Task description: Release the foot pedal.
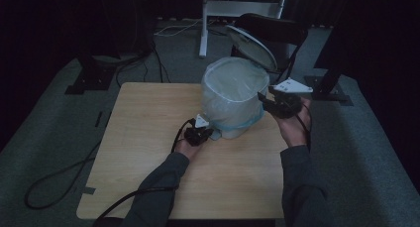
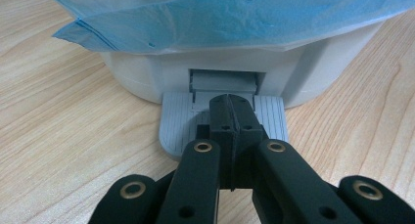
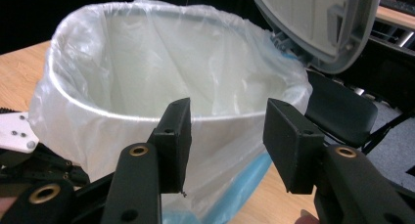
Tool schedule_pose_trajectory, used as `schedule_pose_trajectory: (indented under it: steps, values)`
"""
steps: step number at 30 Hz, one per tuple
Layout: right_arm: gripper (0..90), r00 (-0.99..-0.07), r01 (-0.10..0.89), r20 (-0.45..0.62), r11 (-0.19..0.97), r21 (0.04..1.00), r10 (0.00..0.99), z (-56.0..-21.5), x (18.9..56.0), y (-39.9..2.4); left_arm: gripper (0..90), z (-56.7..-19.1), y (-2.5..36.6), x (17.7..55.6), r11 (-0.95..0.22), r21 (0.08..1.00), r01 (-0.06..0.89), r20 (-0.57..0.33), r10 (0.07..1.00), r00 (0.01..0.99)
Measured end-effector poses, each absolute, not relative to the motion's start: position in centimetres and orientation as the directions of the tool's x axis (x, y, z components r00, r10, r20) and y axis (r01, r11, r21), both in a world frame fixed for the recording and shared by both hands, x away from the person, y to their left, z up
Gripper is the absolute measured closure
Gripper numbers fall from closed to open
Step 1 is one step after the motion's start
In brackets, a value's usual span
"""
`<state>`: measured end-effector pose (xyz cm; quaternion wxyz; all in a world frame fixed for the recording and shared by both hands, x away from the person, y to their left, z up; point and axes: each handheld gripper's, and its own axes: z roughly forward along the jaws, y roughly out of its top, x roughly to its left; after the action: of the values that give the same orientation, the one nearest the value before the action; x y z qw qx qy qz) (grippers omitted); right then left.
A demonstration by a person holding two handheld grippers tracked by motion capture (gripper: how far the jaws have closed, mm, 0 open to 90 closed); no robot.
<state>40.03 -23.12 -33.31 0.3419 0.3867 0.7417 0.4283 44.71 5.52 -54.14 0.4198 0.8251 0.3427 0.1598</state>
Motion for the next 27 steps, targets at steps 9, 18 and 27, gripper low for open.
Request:
schedule_pose_trajectory:
  steps: [9, 18, 27]
  values:
    - [50.8, -0.464, 0.295, -0.16, 0.323, 0.899, 0.871, -34.9, 39.2, -23.7, 88.5, -54.1, 5.5, 44.7, -0.409, 0.804, 0.431, -0.021, 0.705, 0.709]
    - [49.7, -0.467, 0.339, -0.13, 0.313, 0.887, 0.875, -38.0, 38.5, -23.8, 88.1, -54.1, 5.7, 44.7, -0.391, 0.813, 0.431, -0.036, 0.706, 0.707]
    - [48.9, -0.468, 0.378, -0.105, 0.305, 0.874, 0.878, -40.2, 38.2, -24.1, 87.8, -54.1, 5.7, 44.5, -0.4, 0.814, 0.421, -0.02, 0.705, 0.709]
